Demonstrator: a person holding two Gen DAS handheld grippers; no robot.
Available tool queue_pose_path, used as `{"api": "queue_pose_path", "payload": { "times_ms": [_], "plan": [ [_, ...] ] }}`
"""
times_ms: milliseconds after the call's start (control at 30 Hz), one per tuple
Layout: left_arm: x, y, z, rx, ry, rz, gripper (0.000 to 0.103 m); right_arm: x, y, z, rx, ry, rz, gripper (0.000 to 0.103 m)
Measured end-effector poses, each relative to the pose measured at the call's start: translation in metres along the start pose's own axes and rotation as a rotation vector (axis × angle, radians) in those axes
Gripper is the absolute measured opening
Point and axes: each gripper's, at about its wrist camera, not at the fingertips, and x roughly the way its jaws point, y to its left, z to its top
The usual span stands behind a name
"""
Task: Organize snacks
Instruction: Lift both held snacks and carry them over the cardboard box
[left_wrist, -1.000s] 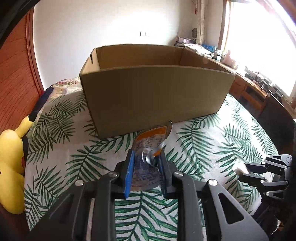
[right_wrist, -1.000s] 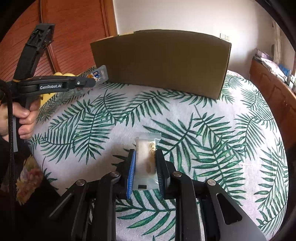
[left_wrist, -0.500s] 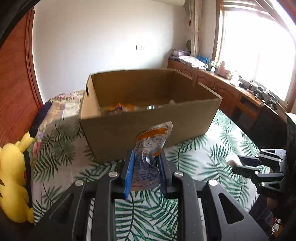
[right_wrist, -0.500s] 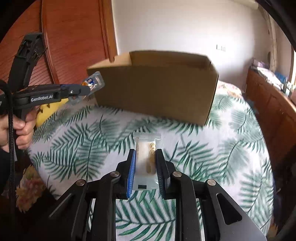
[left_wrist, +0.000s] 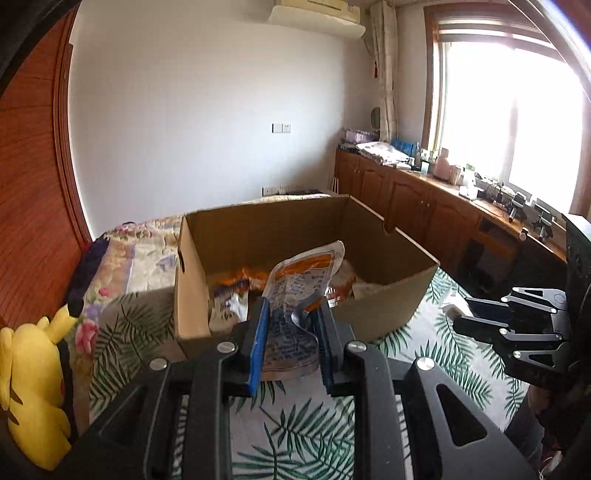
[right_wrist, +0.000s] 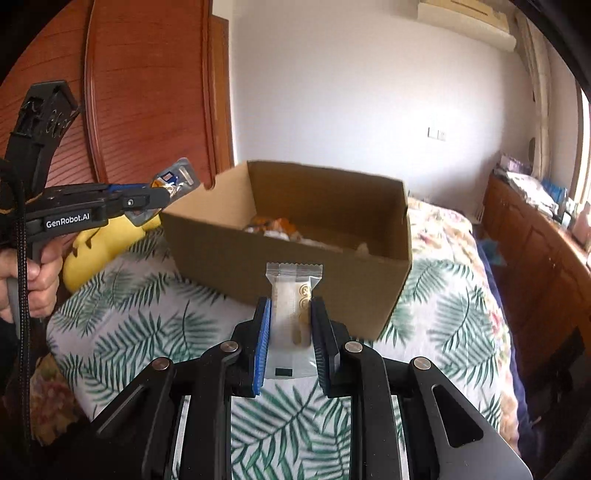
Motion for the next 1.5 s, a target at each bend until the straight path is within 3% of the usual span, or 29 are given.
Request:
{"api": "queue_pose_path", "payload": {
  "times_ms": [400, 867, 1500],
  "plan": [
    [0.024, 0.009, 0.020, -0.002, -0.027, 0.008, 0.022, 0.018, -0.006, 0.038, -0.028, -0.042, 0.009, 0.020],
    [0.080, 0.024, 0.018, -0.039, 0.035, 0.018, 0.022, 0.063, -0.024, 0.060, -0.026, -0.022, 0.007, 0.020],
    [0.109, 0.022, 0.011, -0.039, 0.077, 0.013, 0.026, 0.105, -0.040, 0.063, 0.015, 0.019, 0.017, 0.025]
  ]
}}
